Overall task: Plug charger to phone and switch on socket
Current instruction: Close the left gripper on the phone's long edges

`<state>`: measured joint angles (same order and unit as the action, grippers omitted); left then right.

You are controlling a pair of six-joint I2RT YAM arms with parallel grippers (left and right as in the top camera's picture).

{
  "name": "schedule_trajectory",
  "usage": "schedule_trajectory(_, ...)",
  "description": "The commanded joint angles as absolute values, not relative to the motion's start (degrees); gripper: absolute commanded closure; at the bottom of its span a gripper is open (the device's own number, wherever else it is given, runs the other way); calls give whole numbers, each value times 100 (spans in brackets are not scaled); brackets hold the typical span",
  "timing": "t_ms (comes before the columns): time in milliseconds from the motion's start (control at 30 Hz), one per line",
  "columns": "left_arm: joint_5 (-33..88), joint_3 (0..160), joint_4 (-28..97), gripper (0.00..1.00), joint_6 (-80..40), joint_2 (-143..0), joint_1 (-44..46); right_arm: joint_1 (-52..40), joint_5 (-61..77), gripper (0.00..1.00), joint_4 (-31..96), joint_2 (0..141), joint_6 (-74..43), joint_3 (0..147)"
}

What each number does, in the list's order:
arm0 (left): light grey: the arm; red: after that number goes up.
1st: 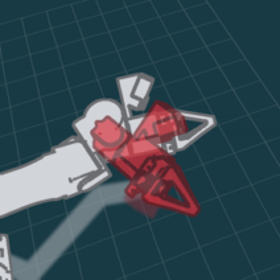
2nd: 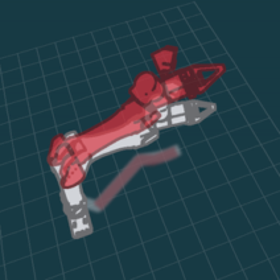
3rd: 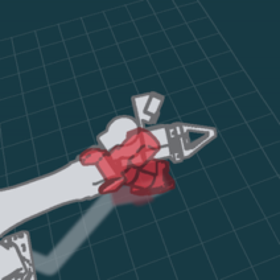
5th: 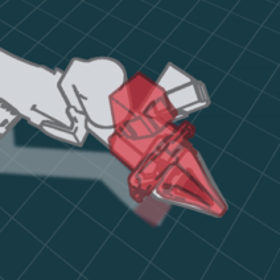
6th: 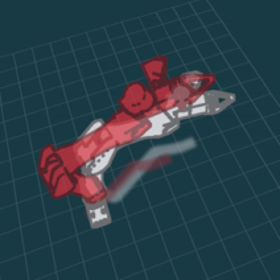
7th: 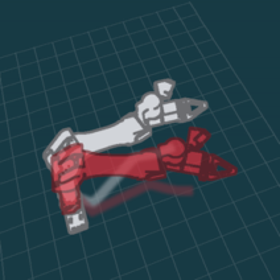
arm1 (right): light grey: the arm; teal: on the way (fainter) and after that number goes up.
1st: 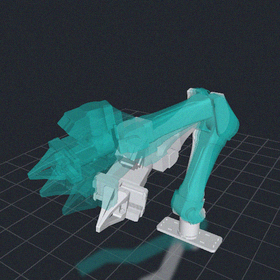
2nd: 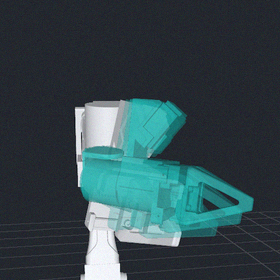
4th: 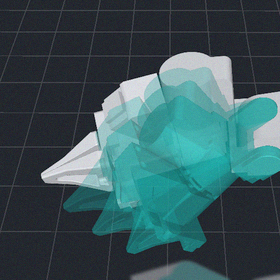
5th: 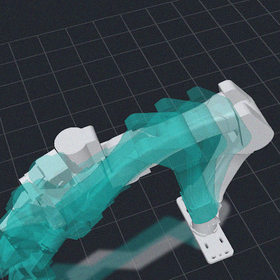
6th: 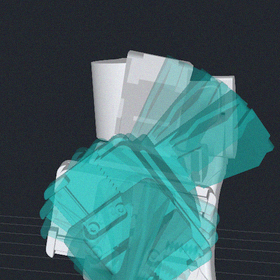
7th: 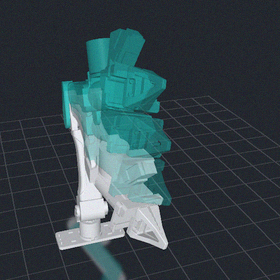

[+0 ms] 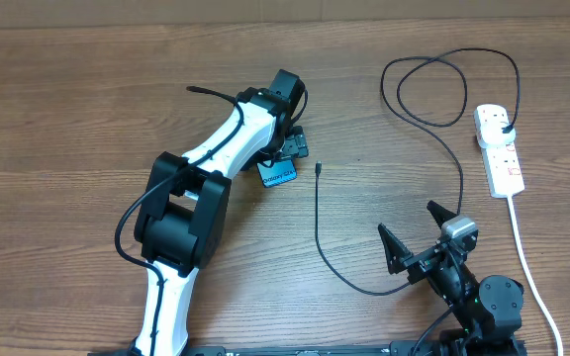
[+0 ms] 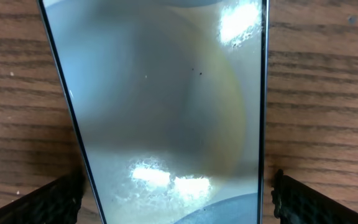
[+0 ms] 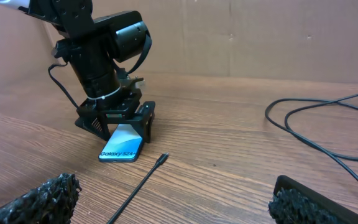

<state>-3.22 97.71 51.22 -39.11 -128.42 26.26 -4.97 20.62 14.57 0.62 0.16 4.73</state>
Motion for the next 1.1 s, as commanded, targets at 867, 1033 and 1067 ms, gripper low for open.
schedule_trajectory(867,-294,9841,5162,32,-4036,-13126,2655,-530,2067,0,1415,16,5,454)
schedule_trajectory(1033,-294,9841,5207,41,-4036,-13124,2655,-530,2067,0,1415,16,5,454)
schedule_trajectory(1067,-294,9841,5210,42,-4036,-13124,2655,-530,2067,0,1415,16,3,454)
